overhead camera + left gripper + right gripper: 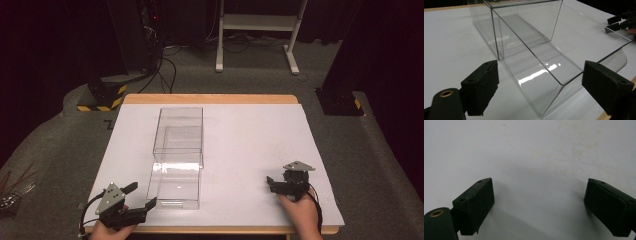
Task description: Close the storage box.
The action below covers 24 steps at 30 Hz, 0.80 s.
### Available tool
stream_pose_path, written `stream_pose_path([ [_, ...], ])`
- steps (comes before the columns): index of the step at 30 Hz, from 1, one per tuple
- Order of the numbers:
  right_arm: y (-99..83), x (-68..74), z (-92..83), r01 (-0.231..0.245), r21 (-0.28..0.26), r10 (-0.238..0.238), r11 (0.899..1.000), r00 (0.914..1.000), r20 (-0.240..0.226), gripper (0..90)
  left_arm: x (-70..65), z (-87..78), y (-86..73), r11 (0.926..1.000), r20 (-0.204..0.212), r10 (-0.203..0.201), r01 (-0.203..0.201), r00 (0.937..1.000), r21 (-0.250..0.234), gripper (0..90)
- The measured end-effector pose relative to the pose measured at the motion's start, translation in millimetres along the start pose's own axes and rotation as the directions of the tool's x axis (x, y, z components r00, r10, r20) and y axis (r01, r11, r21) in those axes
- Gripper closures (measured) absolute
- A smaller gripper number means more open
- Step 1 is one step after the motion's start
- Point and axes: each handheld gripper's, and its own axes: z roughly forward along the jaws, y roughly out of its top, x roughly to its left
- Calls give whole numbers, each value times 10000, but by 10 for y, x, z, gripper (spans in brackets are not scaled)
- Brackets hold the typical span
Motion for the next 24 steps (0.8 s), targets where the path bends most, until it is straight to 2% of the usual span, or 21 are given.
stream_pose_path([
  [11, 0, 0, 0, 1, 1, -1, 10000, 10000, -1, 91, 25, 57, 11, 9998, -50, -182, 181, 9998, -123, 147],
  [14, 0, 0, 0, 3, 2, -3, 10000, 10000, 0, 91, 19, 81, 23, 9997, 55, -225, 225, 9997, -105, 147],
  [22, 0, -1, -1, -6, -2, 6, 10000, 10000, -7, 91, 22, 57, -46, 9991, 203, 83, -92, 9998, 413, 181],
  [24, 0, -1, -1, -7, -2, 7, 10000, 10000, -8, 91, 30, 82, -58, 9988, 188, -4, -5, 9998, 483, 189],
])
